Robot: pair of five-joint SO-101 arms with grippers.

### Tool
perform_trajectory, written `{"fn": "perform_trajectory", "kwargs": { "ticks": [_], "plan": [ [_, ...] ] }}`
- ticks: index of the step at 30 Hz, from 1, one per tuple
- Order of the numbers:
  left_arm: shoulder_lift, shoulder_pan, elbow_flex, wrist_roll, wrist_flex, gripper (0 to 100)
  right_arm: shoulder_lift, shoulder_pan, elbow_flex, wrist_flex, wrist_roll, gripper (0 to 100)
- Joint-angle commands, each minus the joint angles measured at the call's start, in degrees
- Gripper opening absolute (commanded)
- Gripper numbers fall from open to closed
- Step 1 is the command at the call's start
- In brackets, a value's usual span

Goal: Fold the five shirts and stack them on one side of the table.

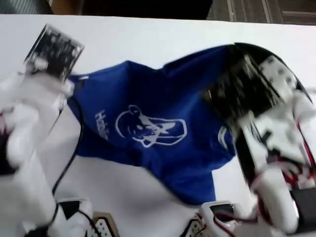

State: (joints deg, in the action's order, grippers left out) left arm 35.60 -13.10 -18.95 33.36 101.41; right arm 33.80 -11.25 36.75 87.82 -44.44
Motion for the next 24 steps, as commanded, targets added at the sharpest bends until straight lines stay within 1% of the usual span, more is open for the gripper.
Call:
{"fn": "perform_trajectory", "kwargs": {
  "ticks": [1, 3, 6, 11, 16, 20, 24],
  "plan": [
    [7.47, -0.53, -1.01, 0.44, 0.79, 3, 4.62, 0.04, 1.67, -3.38, -0.53, 2.0],
    [11.16, -0.53, -1.1, 0.62, 0.79, 3, 6.9, 0.22, 1.67, -5.23, -0.62, 2.0],
    [16.0, -0.62, -1.1, 3.43, 0.35, 3, 9.71, 0.31, 1.67, -7.87, -0.79, 2.0],
    [22.07, -0.62, -0.84, 4.4, 0.0, 3, 13.93, 0.31, 1.67, -12.09, -4.75, 2.0],
    [24.18, -0.62, -1.01, 4.31, 0.18, 3, 17.63, 0.04, 1.67, -14.02, -5.1, 2.0],
    [24.18, -0.7, -1.19, 4.22, 0.18, 3, 19.47, 0.04, 1.67, -17.89, -5.1, 2.0],
    [24.18, -0.79, -1.27, 4.13, 0.09, 3, 19.91, -0.04, 1.58, -17.01, -5.01, 2.0]
  ]
}}
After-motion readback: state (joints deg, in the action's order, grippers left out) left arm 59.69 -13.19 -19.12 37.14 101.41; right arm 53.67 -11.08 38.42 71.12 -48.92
